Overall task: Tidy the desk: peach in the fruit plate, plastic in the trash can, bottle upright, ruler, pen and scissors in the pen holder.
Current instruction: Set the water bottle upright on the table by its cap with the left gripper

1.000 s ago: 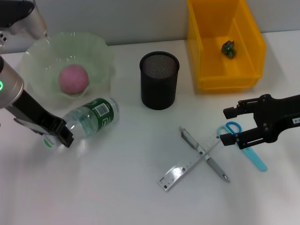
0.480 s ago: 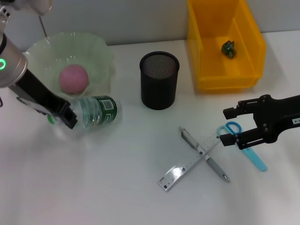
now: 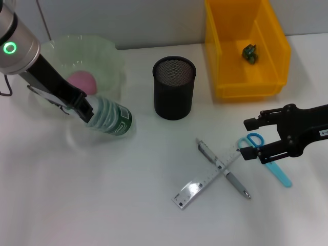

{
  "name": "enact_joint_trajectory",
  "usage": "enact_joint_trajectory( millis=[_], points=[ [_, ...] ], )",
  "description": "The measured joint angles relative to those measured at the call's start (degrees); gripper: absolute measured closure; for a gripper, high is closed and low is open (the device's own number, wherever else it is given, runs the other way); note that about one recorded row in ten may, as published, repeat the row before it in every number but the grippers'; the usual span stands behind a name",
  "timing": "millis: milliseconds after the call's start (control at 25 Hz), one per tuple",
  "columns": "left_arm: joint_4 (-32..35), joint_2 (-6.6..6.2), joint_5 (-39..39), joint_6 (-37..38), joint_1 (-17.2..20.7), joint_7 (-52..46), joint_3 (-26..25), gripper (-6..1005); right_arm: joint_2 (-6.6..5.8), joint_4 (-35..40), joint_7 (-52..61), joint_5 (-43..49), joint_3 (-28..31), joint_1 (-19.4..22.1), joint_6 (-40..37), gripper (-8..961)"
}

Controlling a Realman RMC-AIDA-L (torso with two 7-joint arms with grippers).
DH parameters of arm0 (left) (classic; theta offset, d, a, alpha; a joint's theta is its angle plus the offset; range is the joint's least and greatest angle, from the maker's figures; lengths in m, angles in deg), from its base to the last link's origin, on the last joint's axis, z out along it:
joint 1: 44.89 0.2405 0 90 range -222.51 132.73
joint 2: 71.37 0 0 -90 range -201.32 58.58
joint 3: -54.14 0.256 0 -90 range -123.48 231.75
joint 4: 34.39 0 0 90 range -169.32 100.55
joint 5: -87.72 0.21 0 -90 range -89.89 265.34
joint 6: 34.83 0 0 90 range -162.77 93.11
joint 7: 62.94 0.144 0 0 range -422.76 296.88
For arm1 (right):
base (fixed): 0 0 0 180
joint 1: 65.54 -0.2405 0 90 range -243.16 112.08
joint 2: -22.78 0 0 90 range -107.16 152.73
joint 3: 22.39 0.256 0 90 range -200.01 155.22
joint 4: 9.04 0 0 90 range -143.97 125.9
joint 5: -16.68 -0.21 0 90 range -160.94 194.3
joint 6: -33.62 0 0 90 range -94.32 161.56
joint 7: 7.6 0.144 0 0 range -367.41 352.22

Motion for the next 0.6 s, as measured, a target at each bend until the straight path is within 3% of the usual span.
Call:
enact_joint_trajectory(
  millis=[600],
  points=[
    [0.0,0.03,0.0,-0.1,-1.0,0.0,0.1,561,0.02,0.0,0.0,0.0,0.0,-0.4,-0.1,126]
  ],
)
